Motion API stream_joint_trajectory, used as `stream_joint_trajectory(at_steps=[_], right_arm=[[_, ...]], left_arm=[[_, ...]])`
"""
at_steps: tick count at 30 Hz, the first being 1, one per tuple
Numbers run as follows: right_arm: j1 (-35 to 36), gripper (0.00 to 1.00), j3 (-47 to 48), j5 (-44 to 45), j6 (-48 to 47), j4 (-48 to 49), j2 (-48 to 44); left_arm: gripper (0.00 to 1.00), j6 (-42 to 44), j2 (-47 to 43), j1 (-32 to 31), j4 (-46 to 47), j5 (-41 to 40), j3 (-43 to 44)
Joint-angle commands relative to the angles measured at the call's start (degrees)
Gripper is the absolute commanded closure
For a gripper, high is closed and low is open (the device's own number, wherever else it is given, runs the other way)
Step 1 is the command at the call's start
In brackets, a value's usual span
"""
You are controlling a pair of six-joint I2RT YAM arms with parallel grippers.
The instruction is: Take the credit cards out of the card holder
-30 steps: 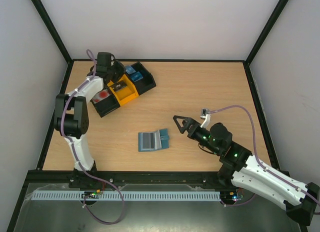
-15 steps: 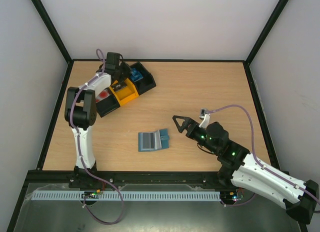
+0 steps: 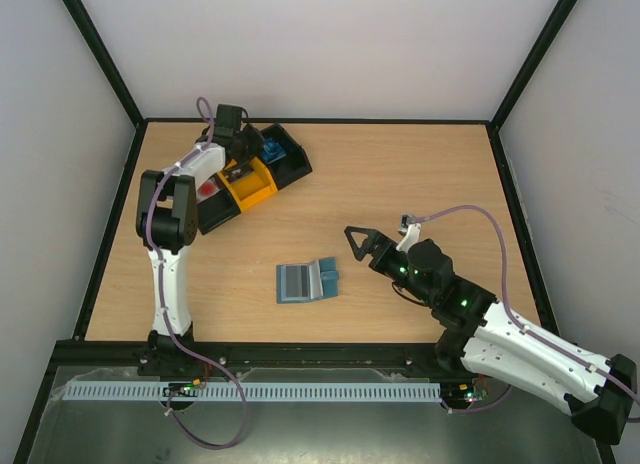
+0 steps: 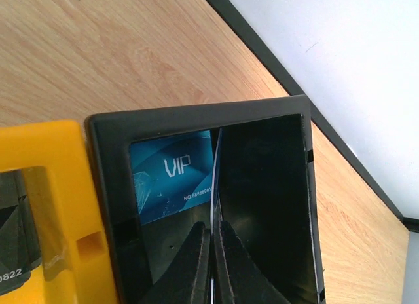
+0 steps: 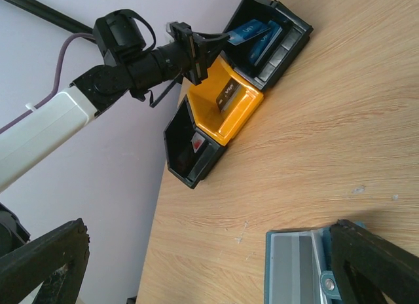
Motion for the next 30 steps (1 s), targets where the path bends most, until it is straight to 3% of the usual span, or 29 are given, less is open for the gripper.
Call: stream_joint_trajectory(at_steps=[1,7,16,26,30], right_arm=[[0.00,0.02,2.00,2.57,1.05,-1.00,0.40],[-0.09,0.02,0.65,3.31,2.07,-0.11,0.62],[0.01,0.02,0.83,3.98,2.10,0.80,2.22],[-0.10,0.02,0.48,3.19,2.64,2.01,2.56],[-0.05,0.02,0.56,2.40,2.45,1.63,3.04]], left_arm=[[0.97,2.58,2.23,0.53,-1.58,-1.65,4.85],[0.97,4.92,5.73,0.88,-4.95,-2.08,10.08],[0.95,5.72,6.41,1.71,-5.97,-3.40,10.66],[0.79,7.30,4.71,1.50,-6.07,-6.05,10.77],[0.62,8.53,2.45,1.09,-6.65,-8.07,10.72]])
